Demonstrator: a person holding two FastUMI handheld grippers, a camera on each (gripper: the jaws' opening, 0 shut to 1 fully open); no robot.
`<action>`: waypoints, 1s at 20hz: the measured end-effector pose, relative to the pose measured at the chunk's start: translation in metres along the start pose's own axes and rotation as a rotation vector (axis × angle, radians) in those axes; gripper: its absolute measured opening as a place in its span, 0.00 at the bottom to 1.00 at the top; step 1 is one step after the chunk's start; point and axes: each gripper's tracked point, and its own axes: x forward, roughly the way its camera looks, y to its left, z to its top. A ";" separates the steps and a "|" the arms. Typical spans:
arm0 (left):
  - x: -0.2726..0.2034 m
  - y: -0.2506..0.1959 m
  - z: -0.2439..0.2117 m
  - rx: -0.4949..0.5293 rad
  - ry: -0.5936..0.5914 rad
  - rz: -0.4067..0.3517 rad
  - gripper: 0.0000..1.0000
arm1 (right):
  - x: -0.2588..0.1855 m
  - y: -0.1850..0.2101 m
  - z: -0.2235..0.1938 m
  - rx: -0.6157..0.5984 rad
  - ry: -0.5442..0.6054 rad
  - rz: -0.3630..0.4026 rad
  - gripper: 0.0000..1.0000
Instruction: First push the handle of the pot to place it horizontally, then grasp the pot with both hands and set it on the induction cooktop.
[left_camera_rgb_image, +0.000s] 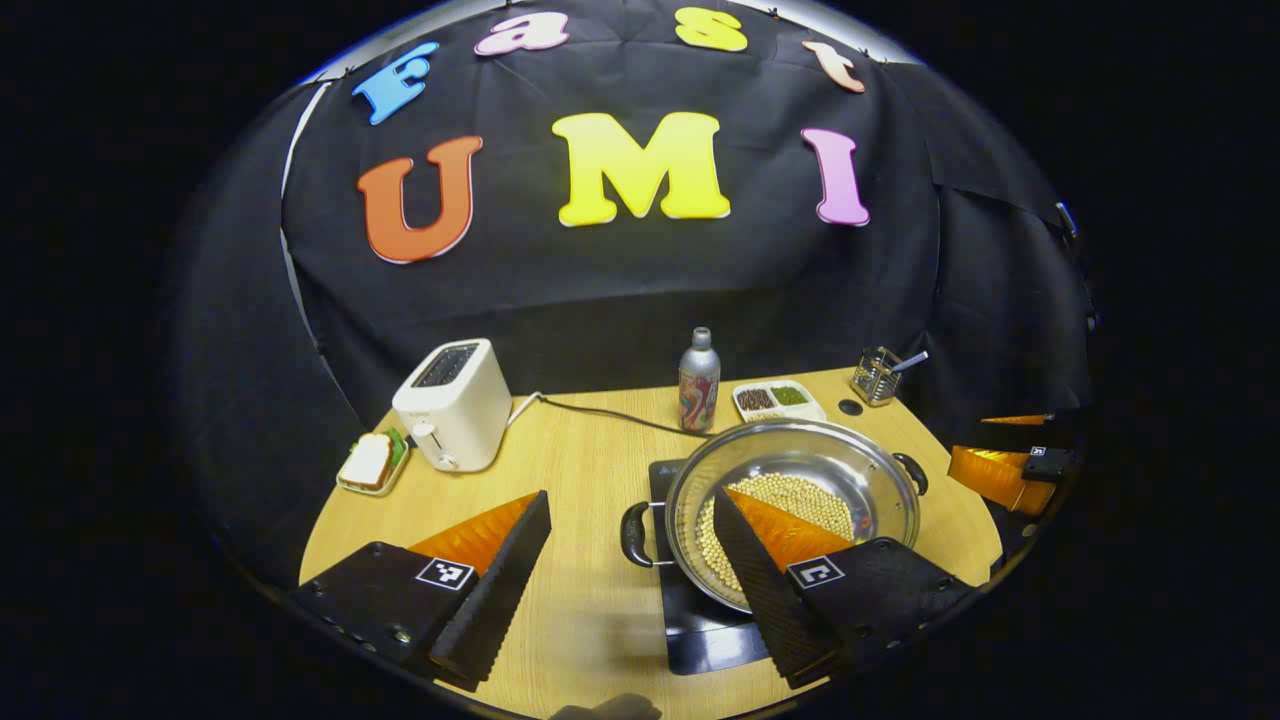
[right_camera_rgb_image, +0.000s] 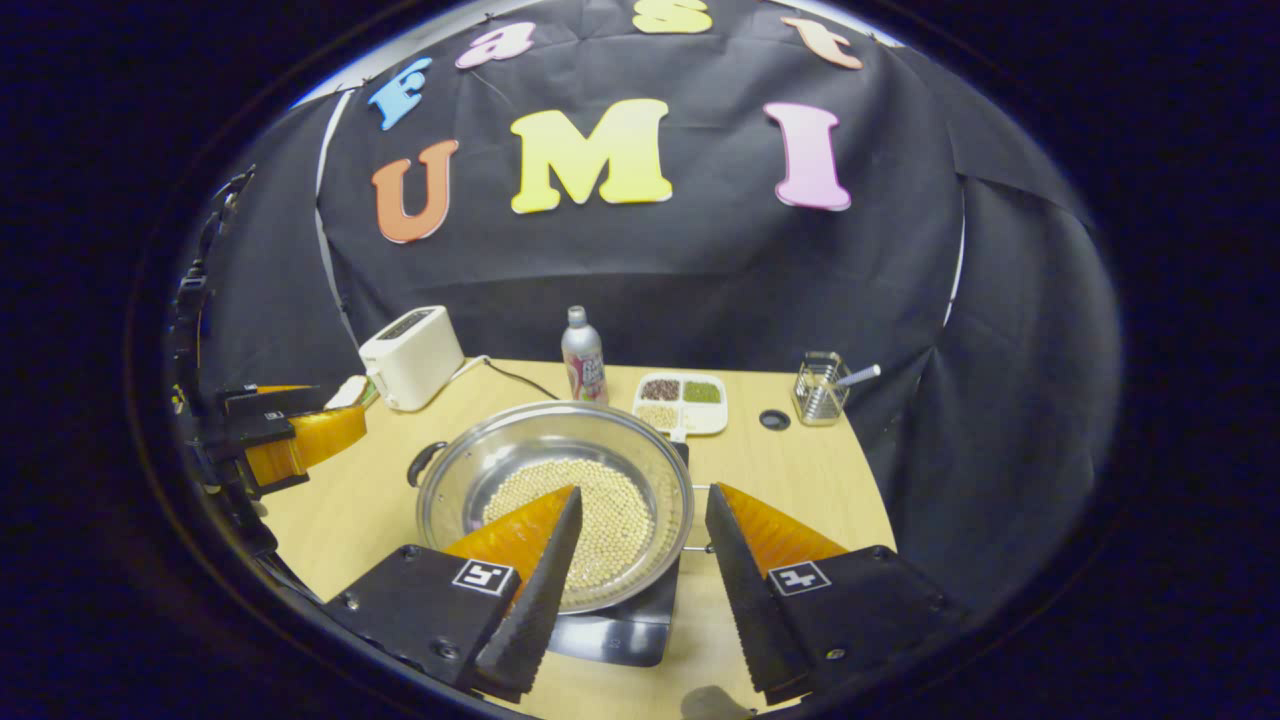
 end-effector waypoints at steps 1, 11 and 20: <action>-0.010 0.001 0.008 0.002 -0.032 -0.003 0.98 | -0.010 0.007 0.014 -0.009 -0.032 0.001 0.78; -0.140 0.055 0.110 -0.038 -0.335 0.013 0.97 | -0.150 0.066 0.127 -0.056 -0.379 0.007 1.00; -0.223 0.113 0.116 -0.074 -0.429 0.054 0.97 | -0.234 0.092 0.135 -0.008 -0.507 -0.006 1.00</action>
